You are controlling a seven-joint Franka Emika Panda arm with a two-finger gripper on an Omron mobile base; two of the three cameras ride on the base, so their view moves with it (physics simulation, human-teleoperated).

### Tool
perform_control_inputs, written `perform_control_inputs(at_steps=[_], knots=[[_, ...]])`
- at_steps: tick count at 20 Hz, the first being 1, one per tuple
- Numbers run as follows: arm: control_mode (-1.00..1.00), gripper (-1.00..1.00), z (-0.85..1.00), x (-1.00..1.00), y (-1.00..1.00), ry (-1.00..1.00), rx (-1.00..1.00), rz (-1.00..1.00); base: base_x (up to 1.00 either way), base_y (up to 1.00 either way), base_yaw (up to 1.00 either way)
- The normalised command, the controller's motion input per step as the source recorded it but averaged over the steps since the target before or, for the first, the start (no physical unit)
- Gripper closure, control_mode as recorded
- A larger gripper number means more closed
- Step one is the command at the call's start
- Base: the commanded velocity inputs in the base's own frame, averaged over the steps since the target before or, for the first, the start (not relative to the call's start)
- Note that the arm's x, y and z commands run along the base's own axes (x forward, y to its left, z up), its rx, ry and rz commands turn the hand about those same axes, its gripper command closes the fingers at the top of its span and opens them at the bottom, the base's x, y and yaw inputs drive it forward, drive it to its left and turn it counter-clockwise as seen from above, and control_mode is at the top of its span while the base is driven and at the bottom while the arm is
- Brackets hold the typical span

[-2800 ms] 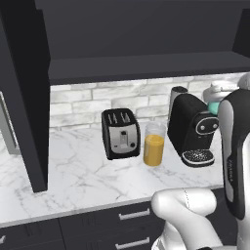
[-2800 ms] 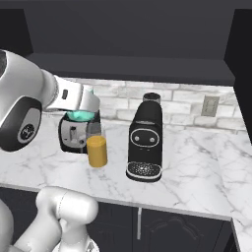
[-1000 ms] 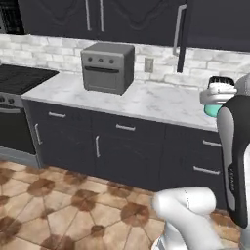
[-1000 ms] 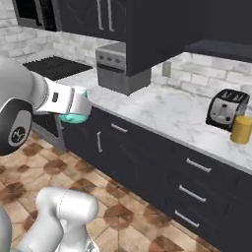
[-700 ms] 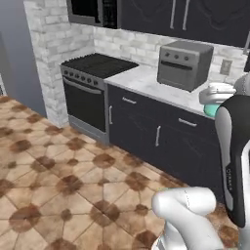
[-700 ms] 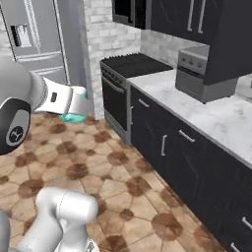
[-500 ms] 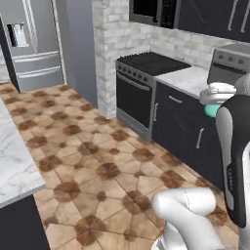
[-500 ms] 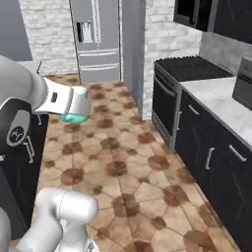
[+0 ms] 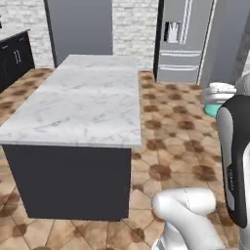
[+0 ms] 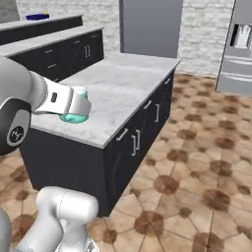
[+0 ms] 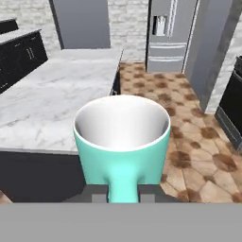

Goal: There is a tray on the dining counter. Grab the cup, mug, and pitcher and place them on the tray. The pitcher may be placed next to the tray if it cannot fit the tray.

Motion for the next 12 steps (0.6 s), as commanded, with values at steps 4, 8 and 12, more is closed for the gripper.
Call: perform_control_inputs(at_steps=[4, 8, 12], knots=[[1.00, 1.00, 0.00, 0.00, 0.00, 0.00, 0.00, 0.00, -0.24, 0.66, 0.94], [1.00, 1.00, 0.00, 0.00, 0.00, 0.00, 0.00, 0.00, -0.21, 0.92, 0.86], [1.00, 1.00, 0.00, 0.00, 0.00, 0.00, 0.00, 0.00, -0.01, 1.00, 0.76]])
